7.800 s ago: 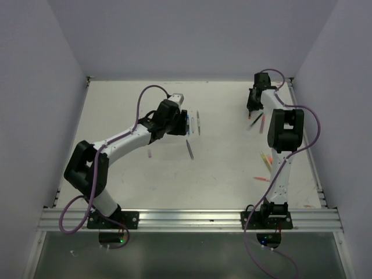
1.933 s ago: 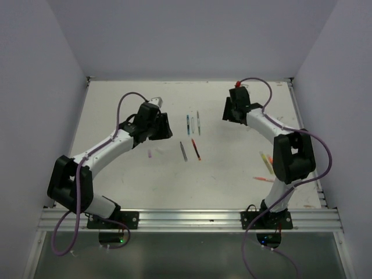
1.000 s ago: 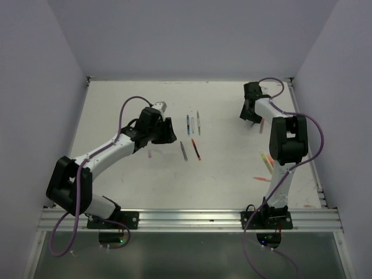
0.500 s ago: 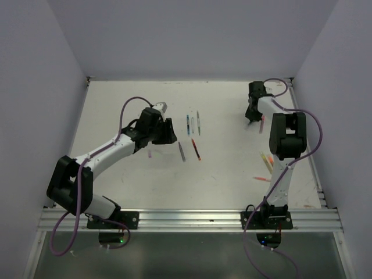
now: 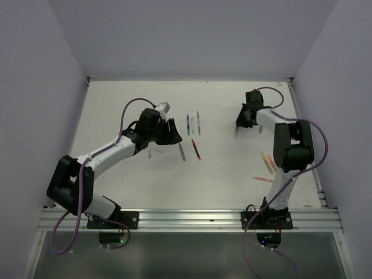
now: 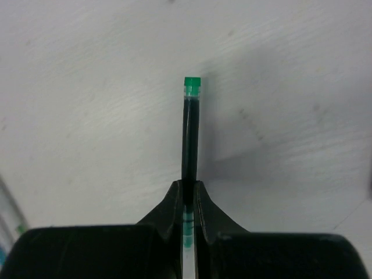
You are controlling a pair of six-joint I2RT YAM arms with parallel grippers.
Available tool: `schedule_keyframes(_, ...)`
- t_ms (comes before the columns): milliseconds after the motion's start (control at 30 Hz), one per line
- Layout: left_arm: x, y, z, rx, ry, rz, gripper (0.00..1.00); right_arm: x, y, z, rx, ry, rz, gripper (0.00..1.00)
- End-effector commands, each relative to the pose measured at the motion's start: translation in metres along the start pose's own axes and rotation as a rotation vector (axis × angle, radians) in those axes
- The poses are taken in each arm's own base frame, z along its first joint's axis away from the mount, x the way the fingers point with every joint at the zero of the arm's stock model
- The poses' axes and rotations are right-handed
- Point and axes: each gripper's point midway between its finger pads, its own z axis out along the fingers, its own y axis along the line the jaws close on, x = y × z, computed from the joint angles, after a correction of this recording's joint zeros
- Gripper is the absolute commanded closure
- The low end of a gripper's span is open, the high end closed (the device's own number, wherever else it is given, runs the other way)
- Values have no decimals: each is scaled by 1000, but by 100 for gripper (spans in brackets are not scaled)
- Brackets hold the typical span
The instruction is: Open the pen caps
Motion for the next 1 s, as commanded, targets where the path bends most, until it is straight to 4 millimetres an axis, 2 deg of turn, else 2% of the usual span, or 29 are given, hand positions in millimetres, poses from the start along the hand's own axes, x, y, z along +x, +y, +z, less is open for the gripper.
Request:
schedule_keyframes(0, -8, -30, 1, 162, -32, -16, 47, -6, 83, -61, -316, -94, 6, 100)
schedule_keyframes(33, -7, -33, 2, 177, -26, -31, 48, 7, 104, -73, -364, -89, -23, 100)
schedule_keyframes(100, -11, -41, 5, 220, -43, -35, 48, 22, 126, -97, -443, -95, -27, 100)
schedule_keyframes(133, -11, -42, 6, 227, -44, -45, 48, 36, 144, -108, -490, -85, -44, 100)
schedule_keyframes(200, -7, -42, 9, 235, -28, -61, 48, 50, 160, -128, -563, -85, -25, 100)
schedule_keyframes(233, -6, -42, 9, 238, -27, -65, 48, 66, 170, -136, -587, -63, -41, 100)
schedule_keyframes(333, -7, -46, 8, 261, -38, -68, 43, 78, 191, -157, -654, -65, -51, 100)
schedule_keyframes(367, -7, -47, 6, 264, -43, -66, 36, 79, 196, -161, -668, -66, -47, 100)
schedule_keyframes(400, -8, -49, 5, 270, -47, -65, 35, 80, 199, -165, -676, -71, -50, 100)
schedule_keyframes(633, -8, -58, 1, 292, -61, -70, 33, 92, 221, -177, -722, -51, -77, 100)
schedule_keyframes(967, -4, -63, 9, 315, -36, -79, 44, 109, 236, -183, -761, -22, -76, 100)
